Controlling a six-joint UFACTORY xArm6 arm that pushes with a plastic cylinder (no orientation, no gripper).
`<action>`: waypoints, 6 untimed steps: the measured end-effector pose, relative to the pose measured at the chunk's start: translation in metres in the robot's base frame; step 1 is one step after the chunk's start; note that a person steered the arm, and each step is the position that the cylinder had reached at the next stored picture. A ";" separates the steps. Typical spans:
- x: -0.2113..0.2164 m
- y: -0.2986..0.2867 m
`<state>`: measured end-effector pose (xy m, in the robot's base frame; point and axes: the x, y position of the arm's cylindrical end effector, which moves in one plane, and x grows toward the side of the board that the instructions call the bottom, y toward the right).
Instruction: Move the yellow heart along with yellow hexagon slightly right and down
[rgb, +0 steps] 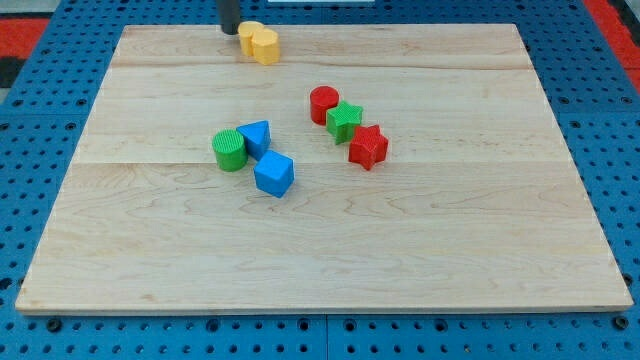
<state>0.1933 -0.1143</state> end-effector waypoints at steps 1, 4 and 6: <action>0.002 -0.002; 0.022 0.058; 0.075 0.062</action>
